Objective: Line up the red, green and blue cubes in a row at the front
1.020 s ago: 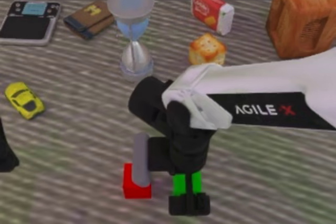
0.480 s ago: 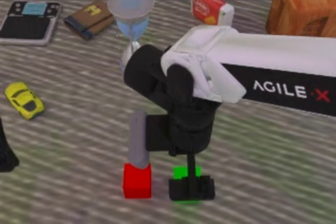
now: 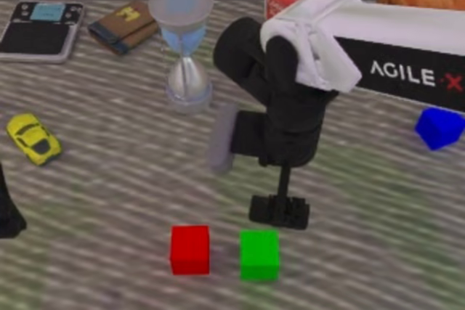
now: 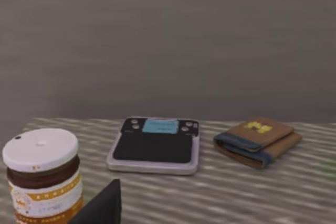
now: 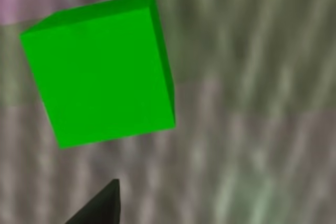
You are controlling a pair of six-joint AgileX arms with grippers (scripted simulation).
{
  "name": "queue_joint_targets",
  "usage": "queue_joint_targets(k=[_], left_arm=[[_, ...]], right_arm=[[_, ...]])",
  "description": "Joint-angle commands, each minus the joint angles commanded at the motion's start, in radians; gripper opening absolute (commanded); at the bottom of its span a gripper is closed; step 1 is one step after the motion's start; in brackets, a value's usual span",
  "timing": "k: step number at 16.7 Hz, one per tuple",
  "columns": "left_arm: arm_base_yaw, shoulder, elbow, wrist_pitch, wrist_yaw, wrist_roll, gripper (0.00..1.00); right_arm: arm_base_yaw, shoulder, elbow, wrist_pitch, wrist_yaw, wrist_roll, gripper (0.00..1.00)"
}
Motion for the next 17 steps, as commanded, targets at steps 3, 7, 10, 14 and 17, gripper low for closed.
queue_joint_targets(k=[3,7,10,14,17], left_arm=[[0.000,0.000,0.000,0.000,0.000,0.000,1.00],[0.000,0.000,0.000,0.000,0.000,0.000,1.00],[0.000,0.000,0.000,0.000,0.000,0.000,1.00],[0.000,0.000,0.000,0.000,0.000,0.000,1.00],[0.000,0.000,0.000,0.000,0.000,0.000,1.00]], right_arm=[[-0.175,0.058,0.075,-0.025,0.001,0.072,1.00],[-0.455,0.134,0.174,-0.059,0.003,0.179,1.00],[-0.614,0.172,0.235,-0.073,0.005,0.246,1.00],[-0.679,0.187,0.265,-0.077,0.005,0.278,1.00],[-0.677,0.182,0.261,-0.076,0.006,0.276,1.00]])
